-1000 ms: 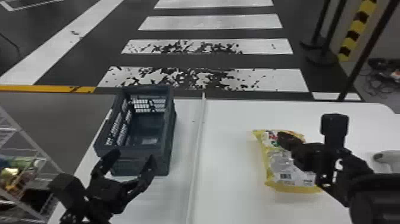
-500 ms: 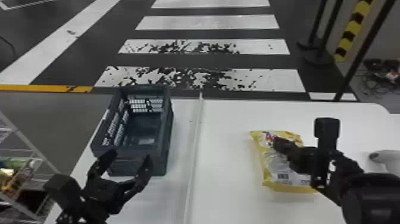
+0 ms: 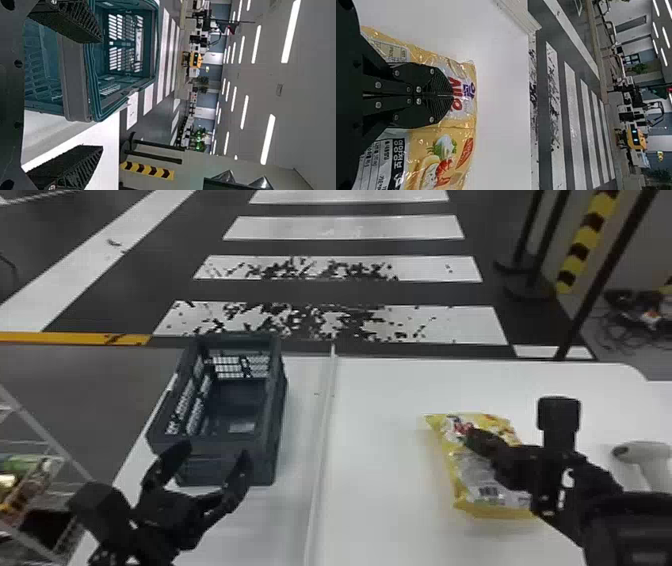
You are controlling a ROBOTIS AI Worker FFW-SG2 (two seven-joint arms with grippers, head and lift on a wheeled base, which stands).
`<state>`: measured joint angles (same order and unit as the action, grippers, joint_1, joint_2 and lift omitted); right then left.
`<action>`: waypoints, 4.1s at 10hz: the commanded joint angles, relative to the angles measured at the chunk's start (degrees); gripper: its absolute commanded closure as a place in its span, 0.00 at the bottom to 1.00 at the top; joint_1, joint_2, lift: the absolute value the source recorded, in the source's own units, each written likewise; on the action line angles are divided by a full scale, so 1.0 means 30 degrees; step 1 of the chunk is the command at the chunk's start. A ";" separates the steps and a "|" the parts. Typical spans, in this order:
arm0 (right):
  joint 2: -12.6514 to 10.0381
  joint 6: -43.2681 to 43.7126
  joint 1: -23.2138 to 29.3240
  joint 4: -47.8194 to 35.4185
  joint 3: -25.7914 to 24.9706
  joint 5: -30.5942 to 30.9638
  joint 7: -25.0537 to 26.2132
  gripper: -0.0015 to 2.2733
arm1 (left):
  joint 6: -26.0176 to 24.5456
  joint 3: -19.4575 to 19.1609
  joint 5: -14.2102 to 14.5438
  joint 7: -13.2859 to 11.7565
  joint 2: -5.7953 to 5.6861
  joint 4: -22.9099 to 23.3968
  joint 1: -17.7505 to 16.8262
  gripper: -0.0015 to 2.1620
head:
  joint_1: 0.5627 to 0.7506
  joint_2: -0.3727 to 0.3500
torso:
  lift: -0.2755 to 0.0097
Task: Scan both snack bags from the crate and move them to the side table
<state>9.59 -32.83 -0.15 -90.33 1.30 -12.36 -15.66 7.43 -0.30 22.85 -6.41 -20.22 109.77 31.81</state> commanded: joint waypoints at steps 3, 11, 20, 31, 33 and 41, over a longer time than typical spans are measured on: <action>0.0379 -0.0060 0.0138 -0.0008 -0.0873 0.0164 -0.0083 0.98 | -0.0002 0.0043 0.0000 -0.0002 -0.0027 0.0030 0.0001 0.02 | 0.70 0.58 | 0.62; 0.0613 -0.0001 0.0313 0.0227 -0.1840 0.0281 -0.0054 0.98 | -0.0002 0.0072 0.0000 -0.0031 -0.0086 0.0030 -0.0029 0.02 | 0.70 0.50 | 0.62; 0.0613 -0.1056 0.3272 -0.3904 -0.5473 -0.0920 -0.0142 0.98 | -0.0002 0.0219 0.0030 -0.0031 -0.0056 -0.0176 -0.0175 0.02 | 0.70 0.39 | 0.62; 0.0584 0.0643 0.4386 -0.2703 -0.4447 0.0105 -0.0405 0.98 | -0.0002 0.0248 0.0030 -0.0031 -0.0056 -0.0263 -0.0204 0.02 | 0.70 0.38 | 0.62; 0.0613 0.0643 0.4386 -0.2967 -0.4535 0.0164 -0.0435 0.98 | 0.0056 0.0248 0.0030 -0.0031 -0.0056 -0.0234 -0.0204 0.02 | 0.70 0.38 | 0.62; 0.0496 -0.0704 0.6934 -0.8064 -0.4769 0.0252 -0.0640 0.98 | 0.0056 0.0248 0.0030 -0.0031 -0.0027 -0.0263 -0.0175 0.02 | 0.70 0.40 | 0.62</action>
<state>11.17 -34.75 19.72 -113.40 -13.06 -11.64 -17.52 7.56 0.44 22.95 -6.50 -20.28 109.06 31.29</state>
